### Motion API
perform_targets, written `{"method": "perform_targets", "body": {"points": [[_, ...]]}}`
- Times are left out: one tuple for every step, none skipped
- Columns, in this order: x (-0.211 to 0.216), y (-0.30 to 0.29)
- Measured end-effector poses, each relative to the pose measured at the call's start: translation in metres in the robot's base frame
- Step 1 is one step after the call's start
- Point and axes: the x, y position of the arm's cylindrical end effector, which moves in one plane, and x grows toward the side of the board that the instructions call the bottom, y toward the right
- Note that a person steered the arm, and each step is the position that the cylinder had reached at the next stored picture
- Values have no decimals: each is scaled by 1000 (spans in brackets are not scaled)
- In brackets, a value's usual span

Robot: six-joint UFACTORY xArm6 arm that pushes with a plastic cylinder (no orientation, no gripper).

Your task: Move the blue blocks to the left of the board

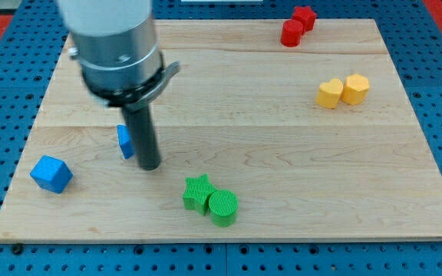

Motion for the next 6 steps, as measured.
{"method": "perform_targets", "body": {"points": [[-22, -38], [-39, 15], [-78, -4], [-61, -67], [-37, -93], [-69, -92]]}}
